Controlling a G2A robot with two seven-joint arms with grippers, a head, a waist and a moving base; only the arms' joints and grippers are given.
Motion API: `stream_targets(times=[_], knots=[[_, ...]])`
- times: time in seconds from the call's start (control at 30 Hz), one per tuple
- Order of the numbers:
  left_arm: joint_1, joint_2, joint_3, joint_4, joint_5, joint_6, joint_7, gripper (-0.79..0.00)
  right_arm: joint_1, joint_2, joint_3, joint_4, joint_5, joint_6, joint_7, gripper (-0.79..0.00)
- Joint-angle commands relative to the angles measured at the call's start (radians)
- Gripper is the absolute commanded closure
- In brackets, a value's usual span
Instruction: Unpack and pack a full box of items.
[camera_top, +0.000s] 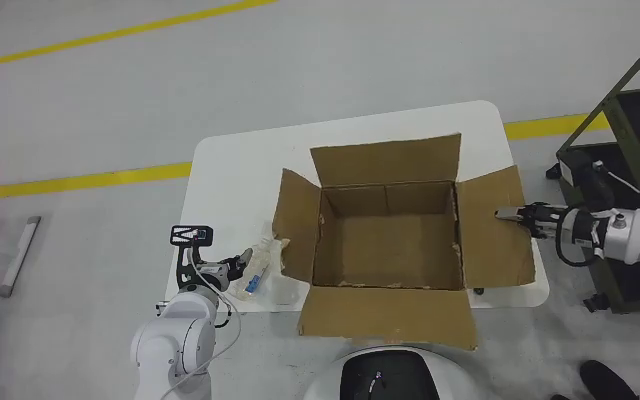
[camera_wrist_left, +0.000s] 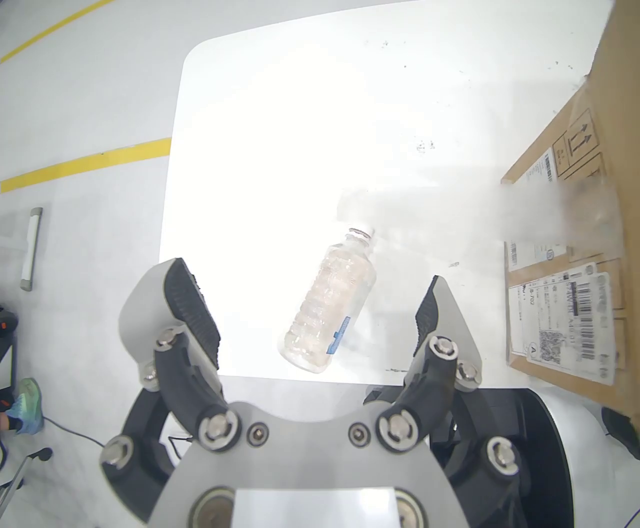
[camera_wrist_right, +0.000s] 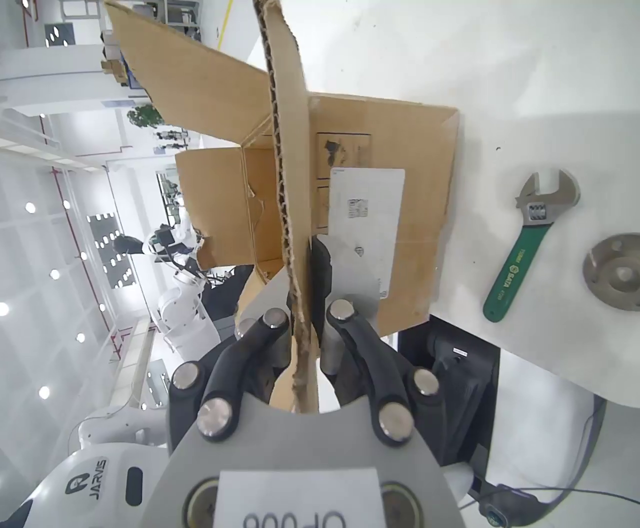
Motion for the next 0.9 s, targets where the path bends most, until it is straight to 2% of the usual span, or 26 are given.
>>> stream_targets(times=[0.0, 0.33, 0.53, 0.57, 0.6, 0.63, 0.87], knots=[[0.0, 0.0, 0.0, 0.0, 0.0, 0.0, 0.0, -0.785, 0.023, 0.004, -0.014, 0.025, 0.003, 0.006, -0.009, 0.0], [0.0, 0.0, 0.0, 0.0, 0.0, 0.0, 0.0, -0.785, 0.192, 0.029, -0.122, 0.184, -0.045, 0.006, -0.037, 0.0], [0.0, 0.0, 0.0, 0.0, 0.0, 0.0, 0.0, -0.785, 0.23, 0.036, -0.18, 0.22, -0.064, 0.014, -0.083, 0.0], [0.0, 0.0, 0.0, 0.0, 0.0, 0.0, 0.0, -0.785, 0.232, 0.037, -0.187, 0.222, -0.062, 0.018, -0.087, -0.04], [0.0, 0.0, 0.0, 0.0, 0.0, 0.0, 0.0, -0.785, 0.234, 0.039, -0.191, 0.22, -0.067, 0.022, -0.094, -0.723], [0.0, 0.0, 0.0, 0.0, 0.0, 0.0, 0.0, -0.785, 0.234, 0.04, -0.195, 0.214, -0.068, 0.026, -0.098, -0.785], [0.0, 0.0, 0.0, 0.0, 0.0, 0.0, 0.0, -0.785, 0.164, 0.058, -0.127, 0.08, -0.086, 0.05, -0.177, -0.785]])
